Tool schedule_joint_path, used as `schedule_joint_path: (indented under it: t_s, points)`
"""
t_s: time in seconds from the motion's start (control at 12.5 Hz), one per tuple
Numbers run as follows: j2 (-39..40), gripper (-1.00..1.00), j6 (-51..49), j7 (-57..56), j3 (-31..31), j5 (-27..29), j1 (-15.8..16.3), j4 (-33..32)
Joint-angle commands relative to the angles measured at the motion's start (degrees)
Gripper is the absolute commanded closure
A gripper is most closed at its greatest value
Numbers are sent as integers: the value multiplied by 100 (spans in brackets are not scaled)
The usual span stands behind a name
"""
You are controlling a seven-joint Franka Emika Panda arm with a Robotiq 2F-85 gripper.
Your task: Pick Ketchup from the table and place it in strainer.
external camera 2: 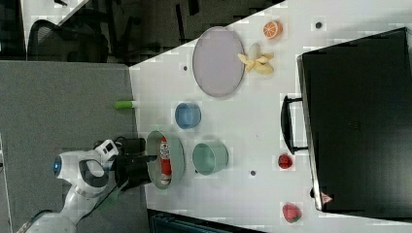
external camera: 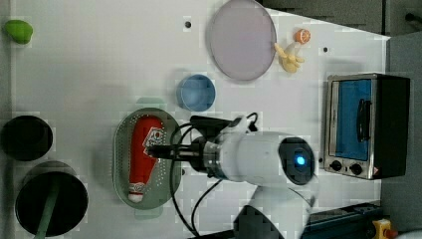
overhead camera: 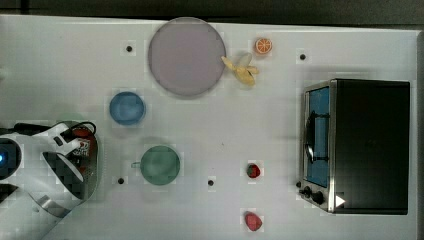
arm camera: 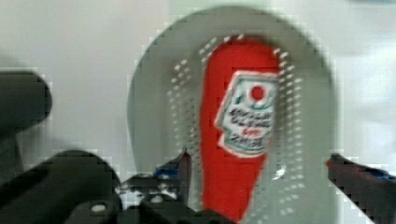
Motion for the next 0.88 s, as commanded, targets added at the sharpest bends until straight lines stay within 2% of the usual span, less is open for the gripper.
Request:
schedule_joint_path:
  t_s: [0.08,0.32,0.56,0.72,0.88]
  points:
    - [-796,-100,-472,360,49,-15,-484,120]
    - [-1648,-100,-1209,359,-155,-15,-989,136]
    - [-2519,-100,-1988,350,-746,-5,-1372,216]
    - [-2929,-100,-2377,252,-1306,51,-1473,283]
    - [-3162,-100,-2724,239,-1875,583,-1474,364]
